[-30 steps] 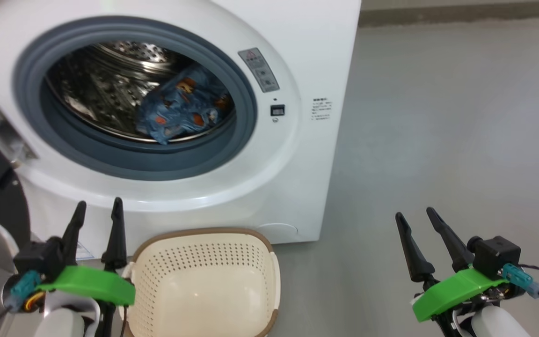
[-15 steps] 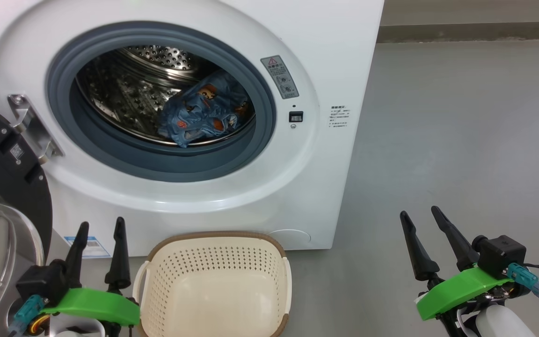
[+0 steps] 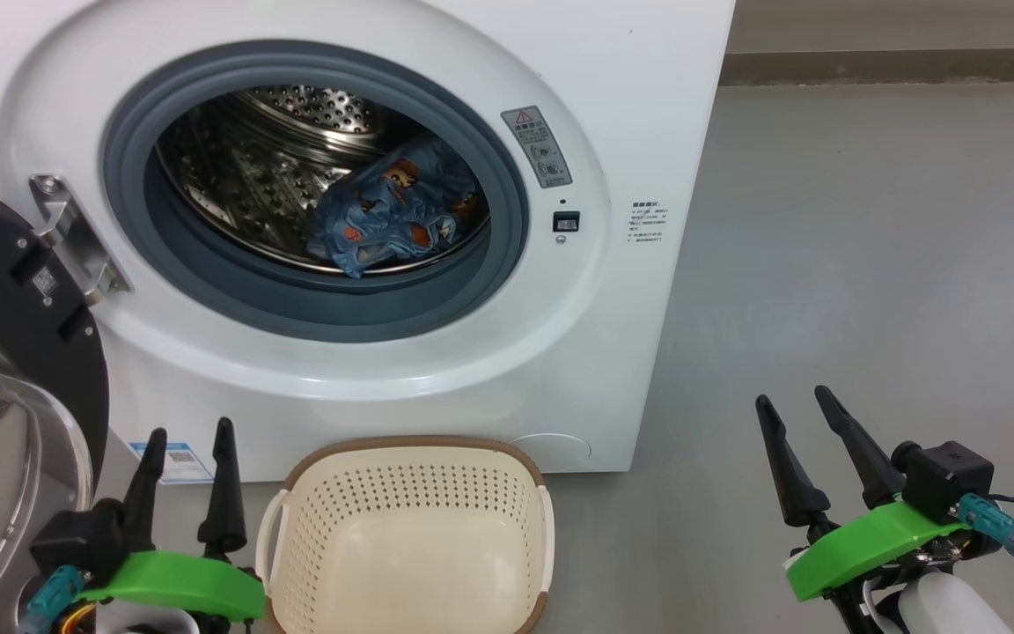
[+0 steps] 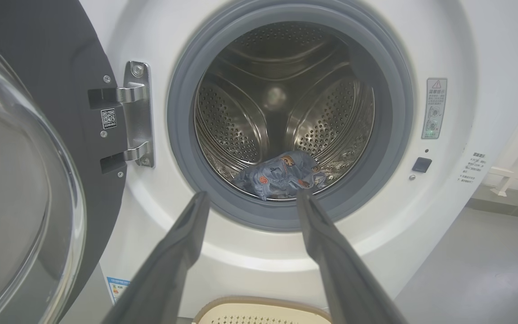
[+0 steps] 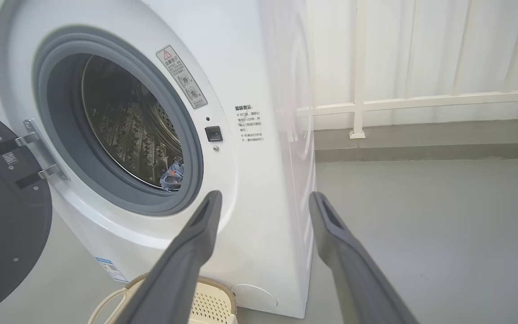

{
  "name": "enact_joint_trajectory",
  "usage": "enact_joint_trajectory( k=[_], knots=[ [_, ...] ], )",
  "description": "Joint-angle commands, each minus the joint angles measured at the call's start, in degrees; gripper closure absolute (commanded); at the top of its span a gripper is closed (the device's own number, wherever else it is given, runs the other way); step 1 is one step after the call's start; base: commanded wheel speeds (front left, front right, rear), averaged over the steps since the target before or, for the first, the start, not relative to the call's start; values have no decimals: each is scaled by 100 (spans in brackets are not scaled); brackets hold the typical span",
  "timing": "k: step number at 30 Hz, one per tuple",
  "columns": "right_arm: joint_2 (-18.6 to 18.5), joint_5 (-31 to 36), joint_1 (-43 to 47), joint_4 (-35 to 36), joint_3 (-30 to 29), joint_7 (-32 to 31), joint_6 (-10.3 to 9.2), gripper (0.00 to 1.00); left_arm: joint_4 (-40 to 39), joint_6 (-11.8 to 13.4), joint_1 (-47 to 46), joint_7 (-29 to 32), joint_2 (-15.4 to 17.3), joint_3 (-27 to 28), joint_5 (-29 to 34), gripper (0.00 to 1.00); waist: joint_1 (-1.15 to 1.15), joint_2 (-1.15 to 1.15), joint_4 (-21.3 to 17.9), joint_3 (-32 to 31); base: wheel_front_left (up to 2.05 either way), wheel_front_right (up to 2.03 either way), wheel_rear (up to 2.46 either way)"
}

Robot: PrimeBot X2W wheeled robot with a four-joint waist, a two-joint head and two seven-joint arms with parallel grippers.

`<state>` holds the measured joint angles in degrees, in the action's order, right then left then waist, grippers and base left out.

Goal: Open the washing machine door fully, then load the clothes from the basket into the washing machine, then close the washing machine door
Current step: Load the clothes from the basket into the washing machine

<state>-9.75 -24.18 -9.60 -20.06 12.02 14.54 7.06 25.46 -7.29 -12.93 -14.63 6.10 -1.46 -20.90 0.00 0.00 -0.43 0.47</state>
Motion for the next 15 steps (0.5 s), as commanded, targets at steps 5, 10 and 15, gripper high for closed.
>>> enact_joint_trajectory(
  k=[5, 10, 15],
  knots=[
    [-96, 65, -59, 152, 83, 46, 43, 0, -121, -20, -78, -37, 58, 186, 30, 0, 0, 0, -7, -1, 0, 0, 0],
    [-81, 69, -68, 142, 97, 46, 43, 0, -126, -20, -73, -37, 78, 192, -25, 0, 0, 0, -22, -1, 0, 0, 0],
    [-75, 69, -71, 130, 99, 46, 43, 0, -107, -20, -71, -37, 79, 214, -24, 0, 0, 0, -29, -12, 0, 0, 0]
  ],
)
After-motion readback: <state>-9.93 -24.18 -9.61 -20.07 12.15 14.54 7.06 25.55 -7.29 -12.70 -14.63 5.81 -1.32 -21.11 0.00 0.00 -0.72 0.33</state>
